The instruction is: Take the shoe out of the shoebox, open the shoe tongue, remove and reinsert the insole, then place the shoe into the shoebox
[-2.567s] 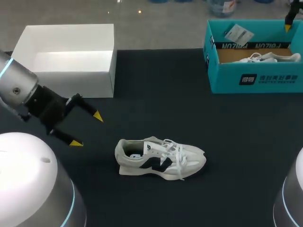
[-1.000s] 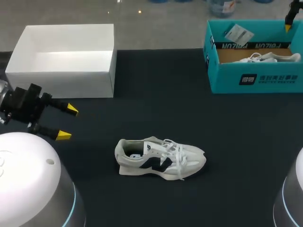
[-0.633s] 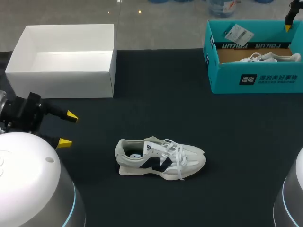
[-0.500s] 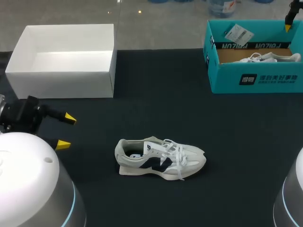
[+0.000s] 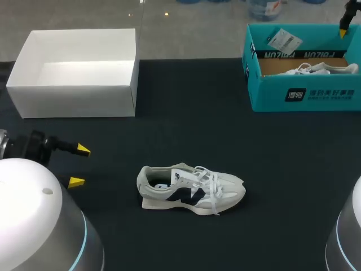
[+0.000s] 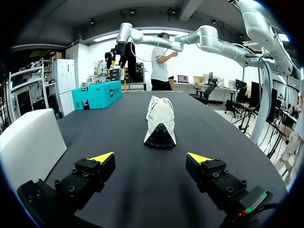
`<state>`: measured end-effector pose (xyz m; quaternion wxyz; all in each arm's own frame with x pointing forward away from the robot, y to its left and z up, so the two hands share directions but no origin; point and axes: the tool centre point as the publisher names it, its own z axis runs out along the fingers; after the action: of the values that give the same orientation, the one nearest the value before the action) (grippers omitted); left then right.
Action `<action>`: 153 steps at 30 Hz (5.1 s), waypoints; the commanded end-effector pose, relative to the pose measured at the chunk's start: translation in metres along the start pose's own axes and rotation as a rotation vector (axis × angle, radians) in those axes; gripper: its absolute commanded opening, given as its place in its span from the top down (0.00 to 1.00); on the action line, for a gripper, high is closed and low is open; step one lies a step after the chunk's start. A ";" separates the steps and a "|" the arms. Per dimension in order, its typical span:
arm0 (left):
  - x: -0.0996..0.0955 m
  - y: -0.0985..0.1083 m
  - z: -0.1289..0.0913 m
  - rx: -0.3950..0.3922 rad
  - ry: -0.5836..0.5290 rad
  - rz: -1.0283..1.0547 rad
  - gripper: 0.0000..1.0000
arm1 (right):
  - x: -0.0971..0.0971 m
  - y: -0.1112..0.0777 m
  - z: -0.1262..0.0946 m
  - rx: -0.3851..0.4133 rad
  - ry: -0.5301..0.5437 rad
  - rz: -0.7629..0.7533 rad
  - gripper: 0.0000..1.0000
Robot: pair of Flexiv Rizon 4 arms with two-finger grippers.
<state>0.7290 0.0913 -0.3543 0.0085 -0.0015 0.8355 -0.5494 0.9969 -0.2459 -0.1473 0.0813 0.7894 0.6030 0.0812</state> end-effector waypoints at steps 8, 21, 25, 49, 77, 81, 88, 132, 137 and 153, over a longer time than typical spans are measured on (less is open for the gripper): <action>0.001 0.010 0.001 0.002 0.016 0.001 0.00 | 0.000 0.000 0.000 0.000 0.001 0.001 0.00; 0.005 0.006 -0.002 -0.022 0.046 -0.024 0.00 | 0.000 0.000 0.000 0.000 0.001 0.001 0.00; 0.005 0.006 -0.002 -0.022 0.046 -0.024 0.00 | 0.000 0.000 0.000 0.000 0.001 0.001 0.00; 0.020 -0.004 0.022 0.051 0.050 0.004 0.00 | 0.000 0.000 0.000 0.000 0.001 0.001 0.00; 0.031 -0.002 0.146 0.075 0.104 -0.023 0.00 | 0.000 0.000 0.000 0.000 0.001 0.001 0.00; 0.032 -0.001 0.150 0.079 0.097 -0.039 0.00 | 0.000 0.000 0.000 0.000 0.001 0.001 0.00; 0.033 -0.003 0.158 0.103 0.066 -0.067 0.00 | 0.000 0.000 0.000 0.000 0.001 0.001 0.00; 0.031 -0.008 0.200 0.070 0.078 -0.048 1.00 | 0.000 0.000 0.000 0.000 0.001 0.001 0.00; 0.029 -0.011 0.205 0.081 0.060 -0.052 1.00 | 0.000 0.000 0.000 0.000 0.001 0.001 0.00; 0.031 -0.010 0.206 0.074 0.074 -0.064 1.00 | 0.000 0.000 0.000 0.000 0.001 0.001 0.00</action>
<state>0.7014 -0.1010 -0.4249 -0.0395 -0.0072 0.8134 -0.5804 0.9969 -0.2459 -0.1473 0.0813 0.7894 0.6030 0.0812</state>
